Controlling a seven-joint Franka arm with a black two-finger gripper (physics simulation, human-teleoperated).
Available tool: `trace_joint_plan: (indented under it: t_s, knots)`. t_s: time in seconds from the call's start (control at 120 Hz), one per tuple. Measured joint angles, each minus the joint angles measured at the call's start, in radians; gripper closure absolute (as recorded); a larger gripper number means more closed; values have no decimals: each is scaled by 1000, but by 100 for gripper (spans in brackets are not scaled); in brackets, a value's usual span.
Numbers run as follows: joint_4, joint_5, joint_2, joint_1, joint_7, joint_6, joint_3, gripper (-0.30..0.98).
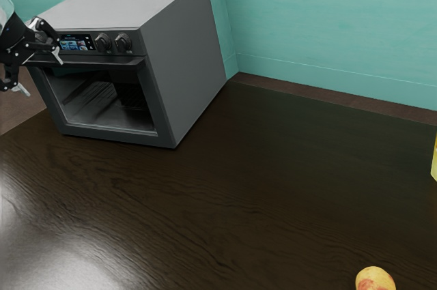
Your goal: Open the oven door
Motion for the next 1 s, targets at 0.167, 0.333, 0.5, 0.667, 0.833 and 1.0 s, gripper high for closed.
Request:
trace_joint_plan:
  t_s: [0.167,0.333,0.5,0.667,0.833,1.0]
  knots:
    - [33,-5,34,11,11,8,-1,0]
    - [71,-48,82,3,36,16,2,0]
    - [73,-75,107,55,60,18,1,0]
    - [115,-130,157,128,76,19,1,0]
    - [153,-185,199,178,80,20,-2,0]
    - [205,-226,259,196,82,20,-4,0]
